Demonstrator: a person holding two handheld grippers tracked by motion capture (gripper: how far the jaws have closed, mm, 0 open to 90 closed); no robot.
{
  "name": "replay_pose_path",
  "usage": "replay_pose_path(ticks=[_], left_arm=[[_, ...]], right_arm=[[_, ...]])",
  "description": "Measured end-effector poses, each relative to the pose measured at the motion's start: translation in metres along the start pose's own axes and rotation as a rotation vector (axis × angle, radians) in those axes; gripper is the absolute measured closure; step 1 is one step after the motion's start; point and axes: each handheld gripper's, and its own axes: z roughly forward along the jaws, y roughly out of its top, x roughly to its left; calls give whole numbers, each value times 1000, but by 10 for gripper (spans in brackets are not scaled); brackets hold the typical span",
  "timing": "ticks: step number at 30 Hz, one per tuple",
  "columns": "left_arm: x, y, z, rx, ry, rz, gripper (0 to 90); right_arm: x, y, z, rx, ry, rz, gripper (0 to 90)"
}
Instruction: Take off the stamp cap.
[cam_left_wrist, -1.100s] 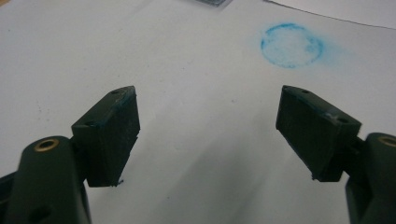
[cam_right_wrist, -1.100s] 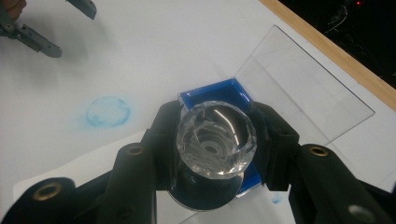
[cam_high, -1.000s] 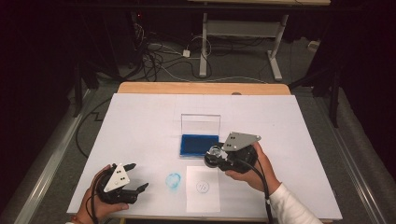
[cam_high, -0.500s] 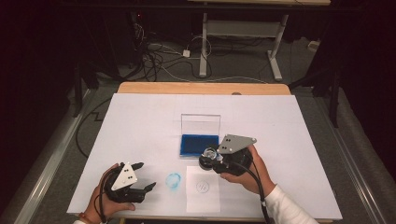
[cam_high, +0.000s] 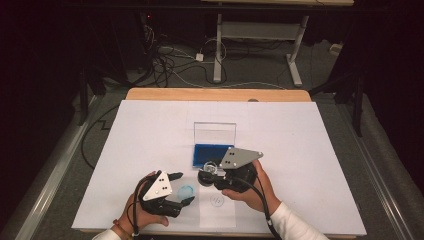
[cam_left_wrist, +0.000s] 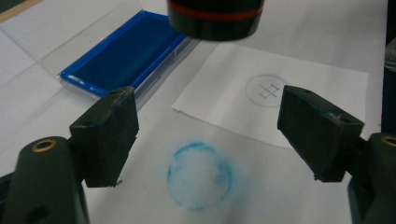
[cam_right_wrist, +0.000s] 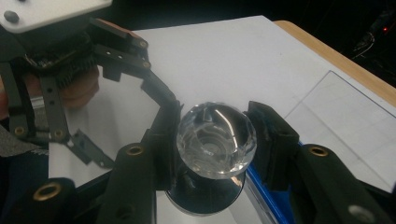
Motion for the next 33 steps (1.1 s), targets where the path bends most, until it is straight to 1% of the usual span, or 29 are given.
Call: replay_pose_path(ticks=[2, 3, 4, 5, 7, 9, 11, 13, 15, 16, 18, 19, 22, 24, 25, 28, 33], left_arm=[[-2, 4, 4, -9, -5, 3, 197], [-2, 6, 6, -9, -17, 0, 198], [-3, 8, 8, -8, -21, 3, 197], [-4, 10, 10, -16, -19, 3, 198], [-6, 14, 13, -25, -33, -1, 198], [-7, 17, 15, -28, -25, 9, 201], [-7, 20, 18, -37, -34, -3, 210], [-8, 22, 22, -37, -34, -1, 218], [-8, 23, 25, -40, -38, 0, 237], [-8, 24, 25, -41, -37, 0, 261], [-7, 24, 26, -48, -43, -7, 265], [-7, 25, 27, -47, -43, -9, 297], [-7, 25, 29, -46, -46, -10, 302], [-7, 25, 30, -46, -44, -7, 329], [-7, 25, 30, -45, -45, -7, 329], [-7, 25, 30, -37, -42, 2, 350], [-8, 25, 30, -29, -36, 13, 357]], right_arm=[[1, 0, 1, -4, 2, 2, 570], [1, 0, 2, -6, 7, 0, 570], [3, 0, 3, -7, 10, 8, 570], [5, -1, 4, -13, 15, 11, 570], [5, -1, 5, -14, 19, 10, 570], [6, -1, 5, -25, 19, 20, 570], [7, -1, 5, -34, 28, 31, 570], [7, -2, 5, -36, 31, 34, 570], [8, -2, 6, -39, 33, 37, 570], [9, -2, 6, -38, 38, 36, 570], [9, -2, 6, -38, 39, 36, 570], [9, -3, 6, -37, 37, 37, 570], [9, -3, 6, -36, 38, 33, 570], [10, -3, 6, -41, 39, 40, 570], [10, -3, 6, -42, 41, 42, 570], [11, -3, 7, -44, 42, 42, 570], [11, -4, 7, -47, 41, 45, 570]])
